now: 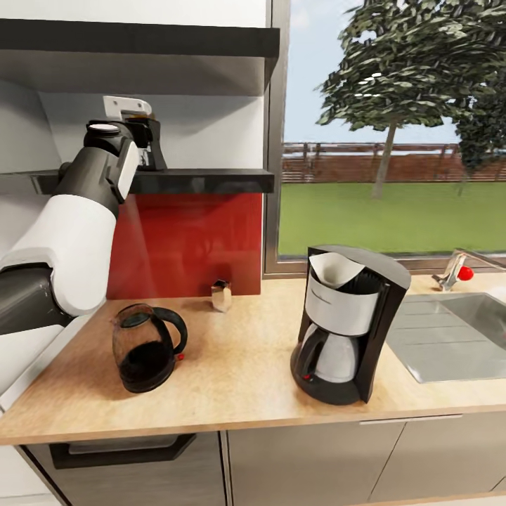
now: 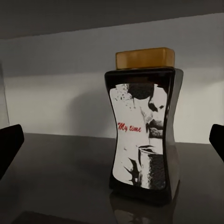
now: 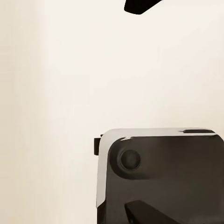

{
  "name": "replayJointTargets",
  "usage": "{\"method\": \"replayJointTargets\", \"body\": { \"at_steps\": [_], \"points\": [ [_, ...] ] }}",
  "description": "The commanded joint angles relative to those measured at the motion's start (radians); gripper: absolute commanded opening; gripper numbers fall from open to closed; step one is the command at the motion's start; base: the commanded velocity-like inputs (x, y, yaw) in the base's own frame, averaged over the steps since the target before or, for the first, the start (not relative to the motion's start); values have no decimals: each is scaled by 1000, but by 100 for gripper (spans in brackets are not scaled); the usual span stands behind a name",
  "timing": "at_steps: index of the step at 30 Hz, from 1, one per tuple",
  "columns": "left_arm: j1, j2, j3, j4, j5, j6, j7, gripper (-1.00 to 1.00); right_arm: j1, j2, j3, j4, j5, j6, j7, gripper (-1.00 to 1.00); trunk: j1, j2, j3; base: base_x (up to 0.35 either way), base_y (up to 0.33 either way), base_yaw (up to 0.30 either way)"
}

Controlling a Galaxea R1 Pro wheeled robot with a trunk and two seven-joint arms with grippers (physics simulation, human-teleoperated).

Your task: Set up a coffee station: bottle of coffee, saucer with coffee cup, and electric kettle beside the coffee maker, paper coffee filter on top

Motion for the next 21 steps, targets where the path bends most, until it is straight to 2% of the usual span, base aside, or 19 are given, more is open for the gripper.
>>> {"method": "replayJointTargets", "body": {
  "at_steps": [1, 7, 21],
  "points": [
    [-1, -1, 4, -1, -5, 4, -2, 100, -1, 0, -1, 1, 1, -4, -1, 100, 1, -2, -2, 143, 0, 0],
    [1, -1, 4, 0, -3, 4, -2, 100, -1, 0, -2, 1, 0, -4, -1, 100, 1, -2, -2, 209, 0, 0],
    [18, 1, 5, -1, -1, 4, -4, 100, -1, 0, -1, 1, 1, -4, -1, 100, 1, -2, -2, 41, 0, 0]
  ]
}}
